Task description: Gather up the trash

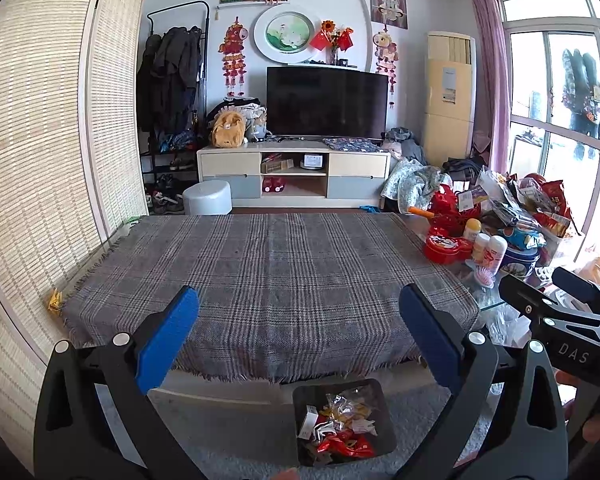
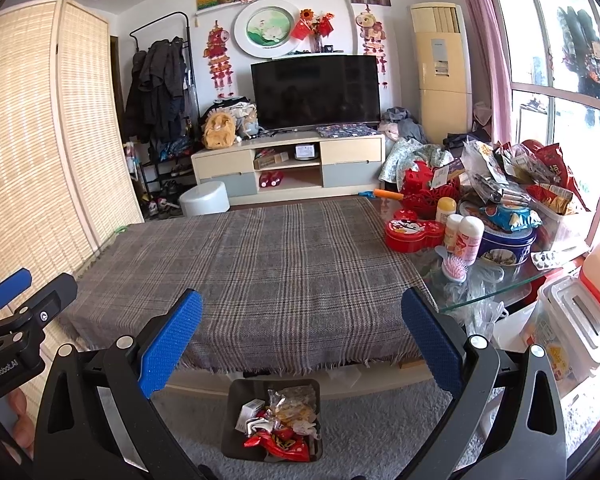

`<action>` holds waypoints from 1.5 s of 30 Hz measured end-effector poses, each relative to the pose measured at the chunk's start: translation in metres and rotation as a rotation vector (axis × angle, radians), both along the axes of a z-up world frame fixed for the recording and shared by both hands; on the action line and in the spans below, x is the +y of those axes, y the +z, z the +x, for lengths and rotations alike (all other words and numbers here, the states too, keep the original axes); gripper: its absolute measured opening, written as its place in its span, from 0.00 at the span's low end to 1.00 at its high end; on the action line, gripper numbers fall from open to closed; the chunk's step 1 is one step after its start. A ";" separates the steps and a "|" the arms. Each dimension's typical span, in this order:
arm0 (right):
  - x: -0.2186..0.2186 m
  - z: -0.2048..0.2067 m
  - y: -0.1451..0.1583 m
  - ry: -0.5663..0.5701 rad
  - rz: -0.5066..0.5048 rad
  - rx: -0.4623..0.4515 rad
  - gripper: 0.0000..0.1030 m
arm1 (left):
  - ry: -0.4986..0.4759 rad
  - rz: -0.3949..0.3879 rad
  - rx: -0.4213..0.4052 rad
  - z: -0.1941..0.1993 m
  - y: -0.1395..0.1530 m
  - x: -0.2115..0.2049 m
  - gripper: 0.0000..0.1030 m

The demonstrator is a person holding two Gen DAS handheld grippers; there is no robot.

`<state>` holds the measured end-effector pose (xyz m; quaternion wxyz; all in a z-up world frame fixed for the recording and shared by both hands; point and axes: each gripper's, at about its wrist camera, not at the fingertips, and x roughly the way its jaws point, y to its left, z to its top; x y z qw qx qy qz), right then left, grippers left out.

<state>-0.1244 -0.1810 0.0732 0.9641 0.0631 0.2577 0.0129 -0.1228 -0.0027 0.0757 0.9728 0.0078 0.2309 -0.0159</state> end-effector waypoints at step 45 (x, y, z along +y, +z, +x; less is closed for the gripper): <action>-0.008 0.011 -0.005 -0.022 -0.015 0.030 0.97 | 0.029 0.027 -0.046 0.002 -0.001 0.000 0.92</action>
